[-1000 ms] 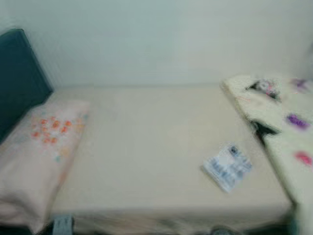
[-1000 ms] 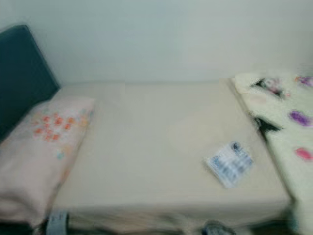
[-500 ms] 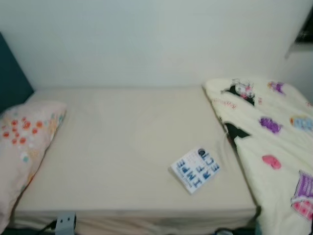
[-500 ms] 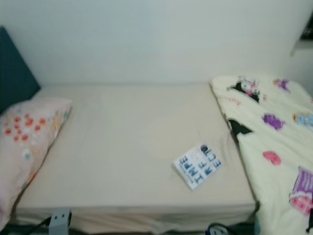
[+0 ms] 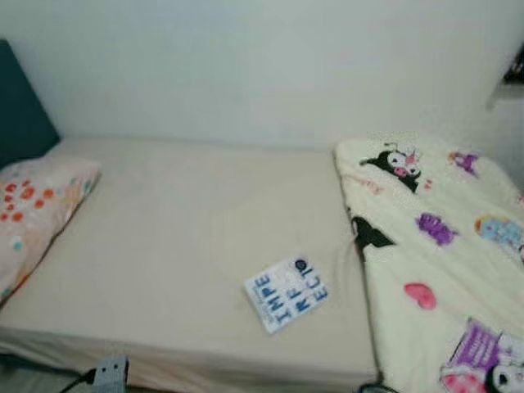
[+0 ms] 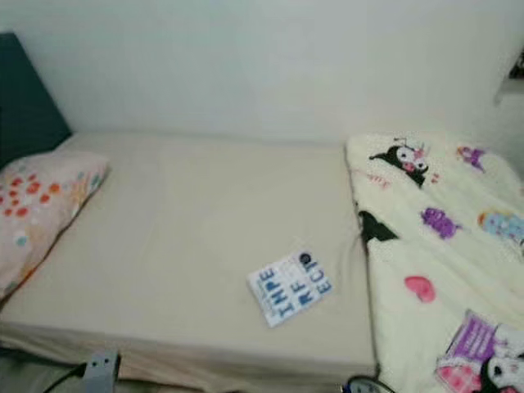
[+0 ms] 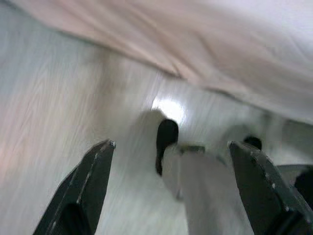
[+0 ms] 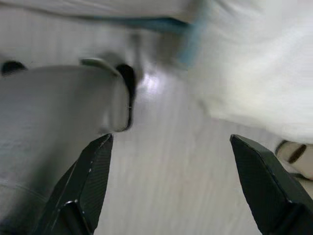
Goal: Clean up the room
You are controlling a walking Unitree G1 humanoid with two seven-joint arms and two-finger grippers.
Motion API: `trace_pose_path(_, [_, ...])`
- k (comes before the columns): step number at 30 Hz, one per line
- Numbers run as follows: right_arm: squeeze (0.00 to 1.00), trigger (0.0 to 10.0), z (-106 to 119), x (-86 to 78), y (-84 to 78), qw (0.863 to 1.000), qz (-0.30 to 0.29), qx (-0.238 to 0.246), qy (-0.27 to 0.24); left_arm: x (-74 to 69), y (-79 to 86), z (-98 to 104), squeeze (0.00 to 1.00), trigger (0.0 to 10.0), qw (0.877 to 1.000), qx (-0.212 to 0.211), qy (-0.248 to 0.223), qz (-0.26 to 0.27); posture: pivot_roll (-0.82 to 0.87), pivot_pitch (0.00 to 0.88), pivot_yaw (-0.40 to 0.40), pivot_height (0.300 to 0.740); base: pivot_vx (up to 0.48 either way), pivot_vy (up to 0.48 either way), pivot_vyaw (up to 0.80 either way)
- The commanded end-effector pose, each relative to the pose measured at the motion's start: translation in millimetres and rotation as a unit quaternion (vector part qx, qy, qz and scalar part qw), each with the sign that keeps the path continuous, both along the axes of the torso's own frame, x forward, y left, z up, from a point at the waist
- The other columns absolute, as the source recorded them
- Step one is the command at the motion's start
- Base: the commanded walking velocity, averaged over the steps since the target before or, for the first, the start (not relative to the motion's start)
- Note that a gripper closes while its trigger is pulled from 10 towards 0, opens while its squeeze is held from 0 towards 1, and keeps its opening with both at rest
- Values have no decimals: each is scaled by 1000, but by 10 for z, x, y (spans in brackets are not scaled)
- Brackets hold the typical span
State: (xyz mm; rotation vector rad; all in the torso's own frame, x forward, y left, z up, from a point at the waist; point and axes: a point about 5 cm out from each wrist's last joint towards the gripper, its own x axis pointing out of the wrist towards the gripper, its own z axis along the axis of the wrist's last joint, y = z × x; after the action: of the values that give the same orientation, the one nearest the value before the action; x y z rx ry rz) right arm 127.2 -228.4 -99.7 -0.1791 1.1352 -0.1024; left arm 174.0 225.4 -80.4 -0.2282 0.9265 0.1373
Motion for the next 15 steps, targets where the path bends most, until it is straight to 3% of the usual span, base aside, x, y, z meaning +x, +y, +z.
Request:
trace_pose_path(1, [0, 10000, -29, -64, 37, 1000, -10, 8, 8, -71, 42, -24, 0, 10000, 1000, 1, 12, 7, -83, 88, 32, 740, 0, 0, 0])
trace_pose_path(15, [0, 10000, -12, -8, 44, 1000, -11, 7, -4, -61, 53, -15, 0, 10000, 1000, 2, 3, 14, -84, 92, 41, 740, 0, 0, 0])
